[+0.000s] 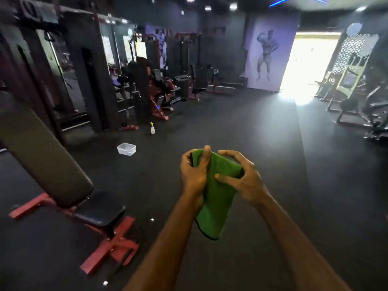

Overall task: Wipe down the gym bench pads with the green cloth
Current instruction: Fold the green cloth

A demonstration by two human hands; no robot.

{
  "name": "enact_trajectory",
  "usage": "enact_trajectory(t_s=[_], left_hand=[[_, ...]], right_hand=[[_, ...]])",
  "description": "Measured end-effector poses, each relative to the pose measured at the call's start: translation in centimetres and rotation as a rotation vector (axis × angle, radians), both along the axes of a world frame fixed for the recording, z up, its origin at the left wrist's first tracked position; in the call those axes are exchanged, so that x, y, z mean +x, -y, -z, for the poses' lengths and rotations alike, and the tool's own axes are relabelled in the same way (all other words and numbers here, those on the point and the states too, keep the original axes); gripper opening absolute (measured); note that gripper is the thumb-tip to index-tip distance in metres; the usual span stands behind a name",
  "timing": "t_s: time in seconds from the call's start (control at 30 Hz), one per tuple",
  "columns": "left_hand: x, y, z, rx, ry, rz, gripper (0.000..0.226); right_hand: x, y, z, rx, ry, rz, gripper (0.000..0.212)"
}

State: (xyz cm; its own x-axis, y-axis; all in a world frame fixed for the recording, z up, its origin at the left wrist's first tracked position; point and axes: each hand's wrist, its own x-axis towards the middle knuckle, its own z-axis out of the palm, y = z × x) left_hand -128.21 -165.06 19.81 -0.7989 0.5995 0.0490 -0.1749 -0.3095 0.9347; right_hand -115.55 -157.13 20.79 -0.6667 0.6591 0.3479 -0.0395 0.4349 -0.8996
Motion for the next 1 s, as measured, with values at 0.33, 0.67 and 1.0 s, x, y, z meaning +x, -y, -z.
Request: enact_trajectory(t_s=[0.33,0.67,1.0], left_hand=[[-20.6,-14.8,-1.3,-0.203,-0.209,0.207,0.056],[-36.9,-27.6,-1.2,-0.046,-0.008,-0.304,0.06],[-61.0,-38.9,0.3,-0.236,0.043,0.082,0.051]], right_hand=[[-20.0,-22.2,-3.3,-0.474,-0.169,-0.287,0.056],[-39.6,-33.7,-1.8,-0.411,0.137,-0.522,0.046],[-62.9,-48.3,-1.4,-0.447,-0.005,-0.377,0.035]])
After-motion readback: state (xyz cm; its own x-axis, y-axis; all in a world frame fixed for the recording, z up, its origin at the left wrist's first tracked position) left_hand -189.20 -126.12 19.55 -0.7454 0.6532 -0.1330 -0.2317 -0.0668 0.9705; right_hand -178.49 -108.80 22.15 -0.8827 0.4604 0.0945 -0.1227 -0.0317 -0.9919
